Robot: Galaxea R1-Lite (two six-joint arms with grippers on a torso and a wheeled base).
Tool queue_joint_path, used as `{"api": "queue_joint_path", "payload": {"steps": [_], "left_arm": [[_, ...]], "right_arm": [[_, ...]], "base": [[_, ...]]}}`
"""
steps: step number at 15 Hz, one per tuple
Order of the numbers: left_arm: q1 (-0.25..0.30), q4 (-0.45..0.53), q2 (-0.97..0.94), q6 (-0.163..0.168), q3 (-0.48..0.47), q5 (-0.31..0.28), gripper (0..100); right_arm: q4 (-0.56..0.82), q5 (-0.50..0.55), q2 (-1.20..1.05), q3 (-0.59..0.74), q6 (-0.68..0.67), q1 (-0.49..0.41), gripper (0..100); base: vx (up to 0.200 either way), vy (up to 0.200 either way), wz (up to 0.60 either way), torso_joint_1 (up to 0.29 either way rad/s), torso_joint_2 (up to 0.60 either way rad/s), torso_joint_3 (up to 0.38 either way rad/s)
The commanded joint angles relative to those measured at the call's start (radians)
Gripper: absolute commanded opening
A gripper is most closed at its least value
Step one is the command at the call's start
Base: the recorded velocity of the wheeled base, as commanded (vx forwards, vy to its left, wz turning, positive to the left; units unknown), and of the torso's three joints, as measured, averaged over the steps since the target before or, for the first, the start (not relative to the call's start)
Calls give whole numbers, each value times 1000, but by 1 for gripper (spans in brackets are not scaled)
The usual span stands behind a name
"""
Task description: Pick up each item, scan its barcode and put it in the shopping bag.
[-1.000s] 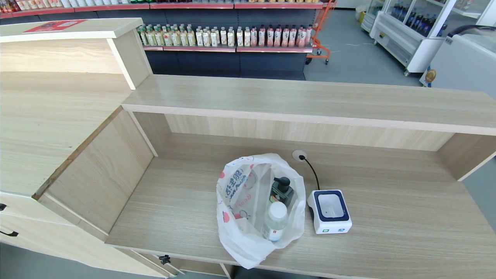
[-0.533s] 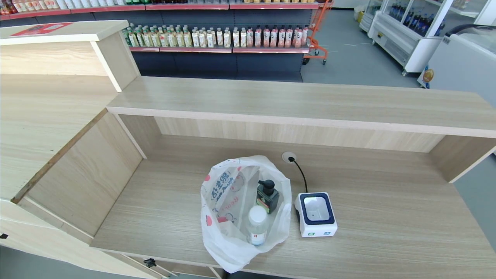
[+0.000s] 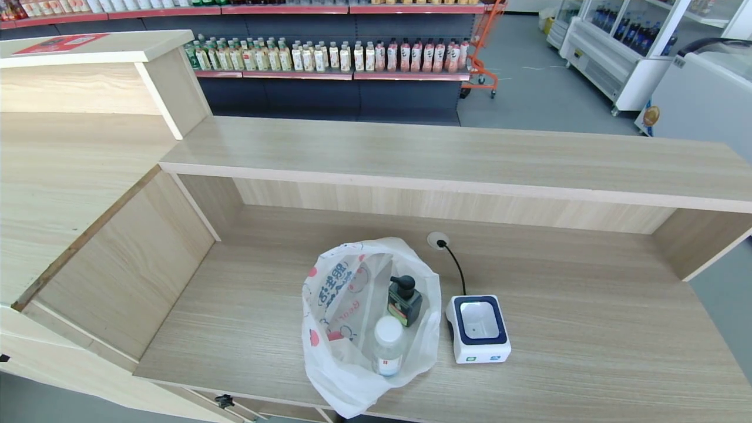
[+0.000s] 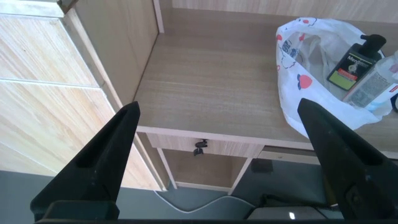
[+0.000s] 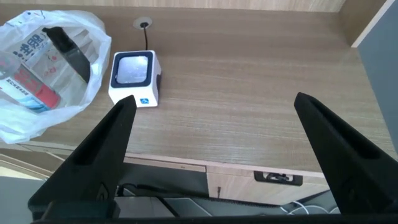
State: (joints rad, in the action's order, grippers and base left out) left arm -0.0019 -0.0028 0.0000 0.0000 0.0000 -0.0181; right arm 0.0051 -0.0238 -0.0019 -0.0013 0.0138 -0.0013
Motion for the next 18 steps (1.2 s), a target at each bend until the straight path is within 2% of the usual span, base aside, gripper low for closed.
{"api": "queue_joint_path", "payload": {"steps": [1,18], "left_arm": [[-1,0,2,0,0,0,100],[-1,0,2,0,0,0,100]], "right_arm": [[3,-1,2,0,0,0,100],[9,-16,2,-2,12,4,100]], "base": [[0,0,0,0,0,0],[0,0,0,0,0,0]]}}
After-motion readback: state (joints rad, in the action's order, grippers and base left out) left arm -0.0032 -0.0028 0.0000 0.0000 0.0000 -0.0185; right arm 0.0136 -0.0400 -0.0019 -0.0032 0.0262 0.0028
